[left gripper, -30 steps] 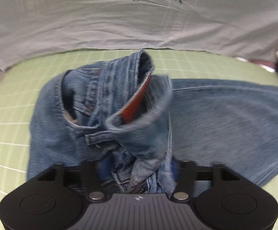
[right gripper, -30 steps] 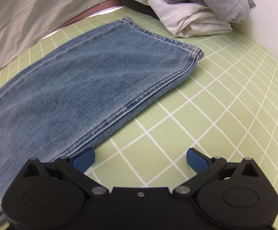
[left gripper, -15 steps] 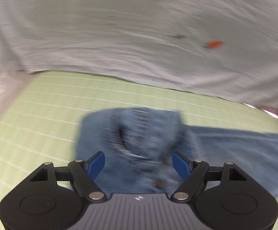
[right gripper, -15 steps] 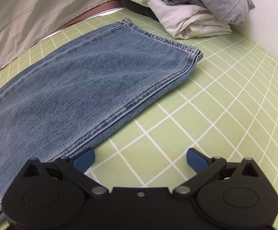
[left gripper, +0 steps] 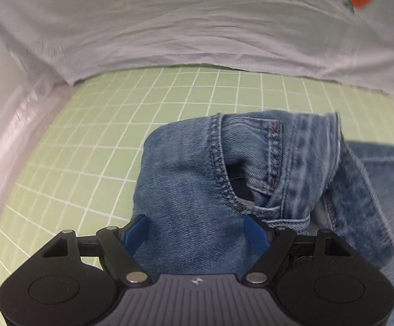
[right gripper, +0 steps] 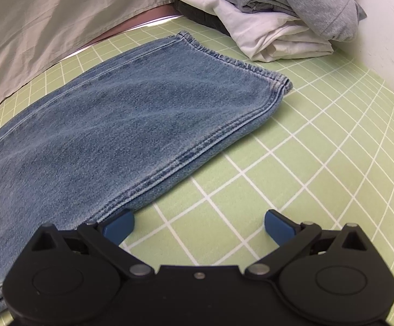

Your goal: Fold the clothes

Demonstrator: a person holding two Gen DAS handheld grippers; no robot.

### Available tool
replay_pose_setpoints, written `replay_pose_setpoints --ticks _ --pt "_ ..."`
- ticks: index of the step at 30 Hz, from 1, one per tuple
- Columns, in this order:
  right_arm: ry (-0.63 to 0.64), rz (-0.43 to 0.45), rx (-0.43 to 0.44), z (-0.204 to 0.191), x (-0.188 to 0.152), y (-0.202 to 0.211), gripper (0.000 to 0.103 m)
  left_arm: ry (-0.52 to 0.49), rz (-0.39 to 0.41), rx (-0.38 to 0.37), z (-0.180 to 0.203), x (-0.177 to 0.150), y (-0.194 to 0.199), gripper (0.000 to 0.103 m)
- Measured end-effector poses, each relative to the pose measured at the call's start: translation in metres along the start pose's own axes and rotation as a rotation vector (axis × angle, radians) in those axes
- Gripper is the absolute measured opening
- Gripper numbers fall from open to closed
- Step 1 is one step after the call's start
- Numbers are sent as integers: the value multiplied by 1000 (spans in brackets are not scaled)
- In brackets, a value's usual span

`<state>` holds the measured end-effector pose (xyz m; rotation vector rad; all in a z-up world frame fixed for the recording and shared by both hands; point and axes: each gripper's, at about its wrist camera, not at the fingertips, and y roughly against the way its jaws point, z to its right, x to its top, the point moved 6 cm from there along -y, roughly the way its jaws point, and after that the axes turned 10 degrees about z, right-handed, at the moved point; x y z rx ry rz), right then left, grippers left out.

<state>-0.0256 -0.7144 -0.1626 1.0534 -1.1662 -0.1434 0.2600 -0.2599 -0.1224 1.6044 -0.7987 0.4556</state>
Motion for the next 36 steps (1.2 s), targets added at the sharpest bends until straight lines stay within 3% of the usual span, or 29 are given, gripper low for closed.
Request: replay_pose_setpoints --ticks 4,6,12,23,30,34,35,36 --pt "10 70 3 7 18 6 103 46 -21 -4 -13 -4 -7 84" --pt "18 124 4 11 33 9 103 87 -46 -8 -20 -6 -11 95" --pt "122 194 5 17 77 -22 103 196 -107 -24 -35 -14 -19 103" --pt "198 163 43 33 109 -91 103 179 -94 22 -29 -14 -17 103" --pt "64 148 128 44 108 -102 103 180 -95 31 -28 -15 -19 103" --pt "89 144 136 38 105 -99 103 213 -110 7 -33 -16 -21 103" --pt "90 143 141 37 104 -97 101 225 -115 1 -34 -16 -21 103" --pt "92 142 147 36 104 -95 91 235 -121 -4 -35 -16 -21 103"
